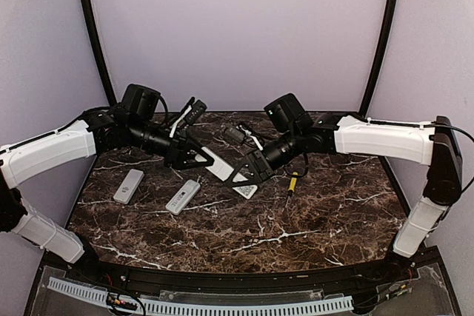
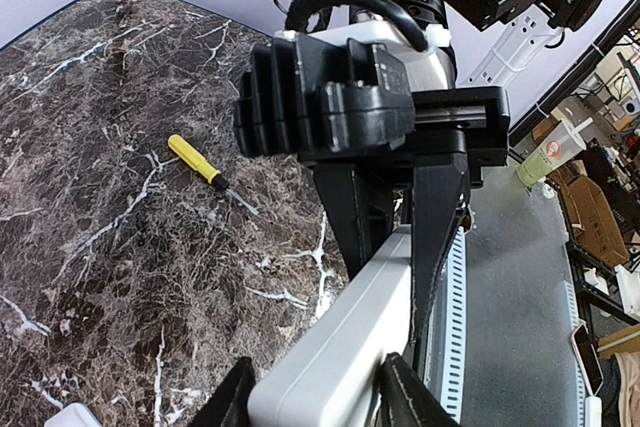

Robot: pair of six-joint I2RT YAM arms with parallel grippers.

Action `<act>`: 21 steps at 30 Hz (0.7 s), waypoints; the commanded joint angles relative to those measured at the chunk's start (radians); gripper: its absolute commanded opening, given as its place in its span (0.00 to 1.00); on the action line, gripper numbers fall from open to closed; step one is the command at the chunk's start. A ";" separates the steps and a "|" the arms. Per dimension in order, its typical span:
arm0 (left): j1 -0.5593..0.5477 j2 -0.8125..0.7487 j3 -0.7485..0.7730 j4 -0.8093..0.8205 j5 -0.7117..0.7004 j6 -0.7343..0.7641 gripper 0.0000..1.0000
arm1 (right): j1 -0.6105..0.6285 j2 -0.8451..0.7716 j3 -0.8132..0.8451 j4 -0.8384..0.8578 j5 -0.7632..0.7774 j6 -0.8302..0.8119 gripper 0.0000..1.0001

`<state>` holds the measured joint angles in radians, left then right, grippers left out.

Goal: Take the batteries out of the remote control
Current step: Remove the battery cover from the remote control.

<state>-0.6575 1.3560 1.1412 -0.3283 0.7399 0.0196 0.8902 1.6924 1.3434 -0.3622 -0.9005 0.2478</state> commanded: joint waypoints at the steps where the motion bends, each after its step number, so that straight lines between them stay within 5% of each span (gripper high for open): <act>1: 0.020 -0.008 -0.015 -0.033 -0.033 0.021 0.40 | 0.013 -0.054 -0.011 0.027 -0.042 -0.010 0.00; 14: 0.031 -0.004 -0.011 -0.047 0.055 0.026 0.19 | 0.014 -0.057 -0.015 0.026 -0.036 -0.011 0.00; 21: 0.033 0.005 -0.004 -0.066 0.079 0.032 0.19 | 0.014 -0.061 -0.016 0.018 -0.030 -0.015 0.00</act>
<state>-0.6312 1.3560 1.1412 -0.3515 0.8471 0.0128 0.8963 1.6772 1.3270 -0.3637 -0.8974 0.2070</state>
